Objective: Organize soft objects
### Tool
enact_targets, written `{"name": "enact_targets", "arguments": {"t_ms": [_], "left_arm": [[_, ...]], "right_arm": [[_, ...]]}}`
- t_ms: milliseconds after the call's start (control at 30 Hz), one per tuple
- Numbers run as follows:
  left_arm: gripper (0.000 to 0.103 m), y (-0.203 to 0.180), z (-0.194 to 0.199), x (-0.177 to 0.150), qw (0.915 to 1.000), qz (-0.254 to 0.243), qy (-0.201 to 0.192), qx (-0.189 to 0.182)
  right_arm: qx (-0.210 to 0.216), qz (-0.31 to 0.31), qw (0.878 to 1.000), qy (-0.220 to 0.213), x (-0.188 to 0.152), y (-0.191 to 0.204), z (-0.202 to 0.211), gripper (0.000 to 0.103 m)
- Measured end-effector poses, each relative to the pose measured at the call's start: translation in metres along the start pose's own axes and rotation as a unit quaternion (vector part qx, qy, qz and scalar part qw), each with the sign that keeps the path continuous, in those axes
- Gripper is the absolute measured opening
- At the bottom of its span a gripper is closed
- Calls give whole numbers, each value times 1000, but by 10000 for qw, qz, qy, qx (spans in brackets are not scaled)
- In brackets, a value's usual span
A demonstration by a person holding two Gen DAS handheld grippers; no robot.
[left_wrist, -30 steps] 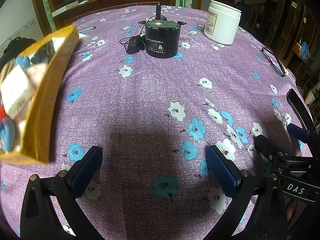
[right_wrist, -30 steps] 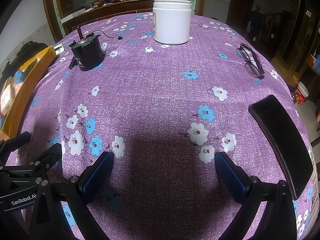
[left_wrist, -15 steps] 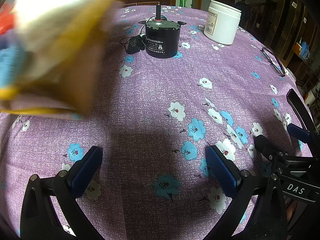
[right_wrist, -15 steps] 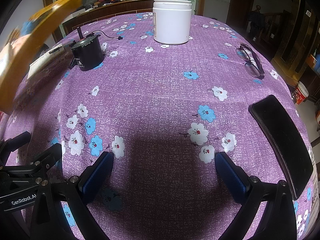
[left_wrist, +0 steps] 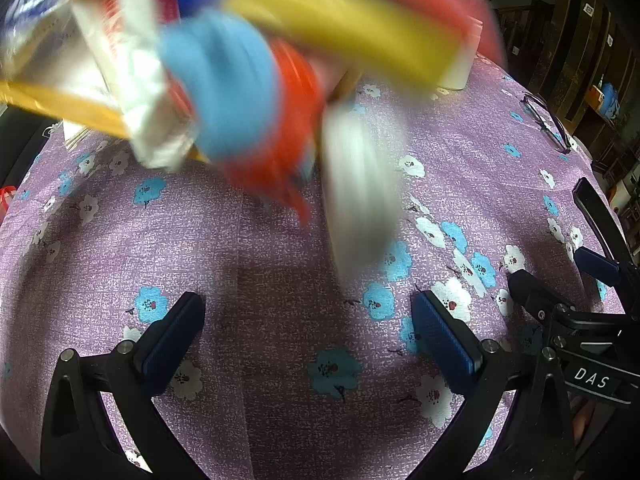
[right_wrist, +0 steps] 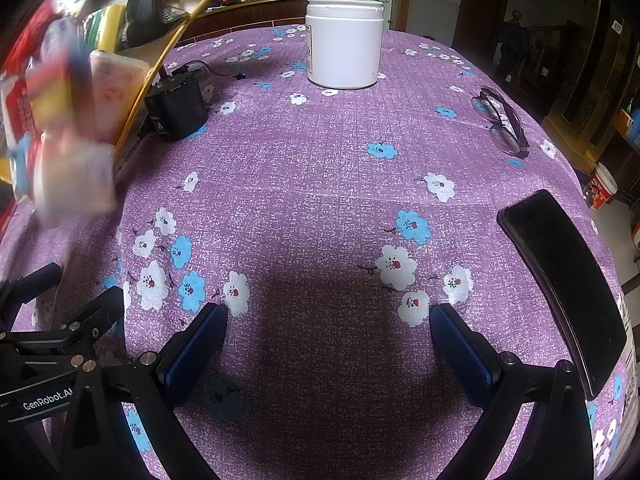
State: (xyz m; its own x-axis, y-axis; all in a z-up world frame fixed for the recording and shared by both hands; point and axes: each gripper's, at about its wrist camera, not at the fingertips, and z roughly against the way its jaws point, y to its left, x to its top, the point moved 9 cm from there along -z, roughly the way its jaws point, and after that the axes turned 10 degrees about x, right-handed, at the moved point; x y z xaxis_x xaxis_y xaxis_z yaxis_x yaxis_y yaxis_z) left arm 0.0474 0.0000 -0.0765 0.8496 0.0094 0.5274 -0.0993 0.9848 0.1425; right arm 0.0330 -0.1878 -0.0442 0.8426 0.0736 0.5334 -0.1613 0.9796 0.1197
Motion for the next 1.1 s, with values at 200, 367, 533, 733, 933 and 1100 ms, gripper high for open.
{"name": "enact_targets", "arguments": {"t_ms": [200,367,533,733,933,1100], "left_arm": [[103,0,0,0,10000,0,0,0],[103,0,0,0,10000,-1,0,1],[103,2,1,-1,10000,0,1,1],[103,3,2,-2,10000,0,0,1],[103,3,2,-1,10000,0,1,1],[103,3,2,-1,10000,-1,1,1]], "right_arm": [[0,0,10000,0,0,0,0,103],[1,0,10000,-1,0,0,0,103],[0,0,10000,0,0,1,1,103],[1,-1,10000,0,0,2,1,103],[0,0,10000,0,0,2,1,103],[1,0,10000,0,0,2,1,103]]}}
